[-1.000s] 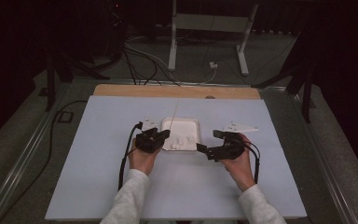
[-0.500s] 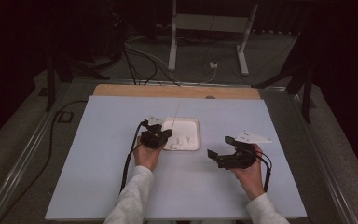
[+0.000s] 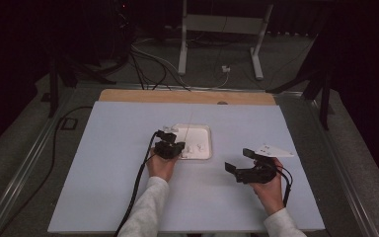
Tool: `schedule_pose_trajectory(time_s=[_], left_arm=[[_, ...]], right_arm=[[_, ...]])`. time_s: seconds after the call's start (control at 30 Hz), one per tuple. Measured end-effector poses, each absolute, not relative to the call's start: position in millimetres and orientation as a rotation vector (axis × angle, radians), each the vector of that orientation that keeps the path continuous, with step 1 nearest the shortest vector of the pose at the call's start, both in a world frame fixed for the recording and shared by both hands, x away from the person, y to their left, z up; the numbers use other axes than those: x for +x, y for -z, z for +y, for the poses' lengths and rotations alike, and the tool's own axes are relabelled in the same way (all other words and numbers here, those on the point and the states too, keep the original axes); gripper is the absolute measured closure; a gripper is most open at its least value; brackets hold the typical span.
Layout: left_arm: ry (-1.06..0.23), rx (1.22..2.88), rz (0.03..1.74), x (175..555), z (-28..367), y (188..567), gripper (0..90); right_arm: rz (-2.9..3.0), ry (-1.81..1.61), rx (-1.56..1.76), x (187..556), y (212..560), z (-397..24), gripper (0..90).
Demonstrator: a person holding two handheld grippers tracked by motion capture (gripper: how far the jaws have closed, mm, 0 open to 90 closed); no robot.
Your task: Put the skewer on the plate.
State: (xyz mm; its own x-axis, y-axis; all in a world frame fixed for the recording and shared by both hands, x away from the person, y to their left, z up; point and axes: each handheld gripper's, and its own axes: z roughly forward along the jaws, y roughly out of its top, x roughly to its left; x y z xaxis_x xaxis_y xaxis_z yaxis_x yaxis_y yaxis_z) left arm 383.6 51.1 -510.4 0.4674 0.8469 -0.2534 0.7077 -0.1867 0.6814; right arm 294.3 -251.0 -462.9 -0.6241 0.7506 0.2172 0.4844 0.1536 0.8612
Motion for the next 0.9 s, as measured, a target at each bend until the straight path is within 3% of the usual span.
schedule_pose_trajectory(time_s=[0.33, 0.77, 0.9], left_arm=[[-0.191, 1.923, 1.320, 384.2, 50.5, 517.1, 87.3], [-0.208, 1.817, 1.308, 383.1, 65.6, 507.8, 48.4], [-0.273, 1.802, 1.256, 378.2, 72.6, 498.3, 36.3]], right_arm=[[2.173, -1.452, 1.196, 294.0, 463.6, -250.2, 2.7], [2.172, -1.453, 1.196, 293.4, 464.5, -250.2, 2.7], [2.171, -1.447, 1.190, 292.8, 464.6, -250.2, 2.7]])
